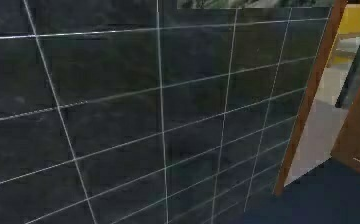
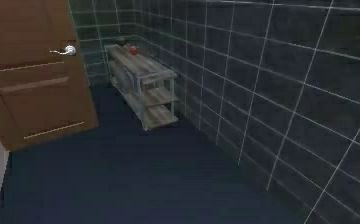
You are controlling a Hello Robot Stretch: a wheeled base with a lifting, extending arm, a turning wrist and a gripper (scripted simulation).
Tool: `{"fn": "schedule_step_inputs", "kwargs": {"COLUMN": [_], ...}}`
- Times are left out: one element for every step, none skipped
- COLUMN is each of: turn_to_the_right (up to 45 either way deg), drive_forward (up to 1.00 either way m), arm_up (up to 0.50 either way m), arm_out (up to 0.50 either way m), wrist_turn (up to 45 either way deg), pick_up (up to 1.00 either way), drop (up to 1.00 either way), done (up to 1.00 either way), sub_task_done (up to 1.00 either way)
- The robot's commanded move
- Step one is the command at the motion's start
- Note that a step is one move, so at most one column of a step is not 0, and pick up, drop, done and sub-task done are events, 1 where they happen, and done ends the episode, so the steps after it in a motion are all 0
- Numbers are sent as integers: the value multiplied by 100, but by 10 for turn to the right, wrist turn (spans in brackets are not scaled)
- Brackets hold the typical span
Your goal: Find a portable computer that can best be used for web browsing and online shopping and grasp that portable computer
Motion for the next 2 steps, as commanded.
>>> {"fn": "schedule_step_inputs", "kwargs": {"turn_to_the_right": [450,90], "drive_forward": [0,0], "arm_up": [0,0], "arm_out": [0,0], "wrist_turn": [0,0], "pick_up": [0,0], "drop": [0,0], "done": [0,0], "sub_task_done": [0,0]}}
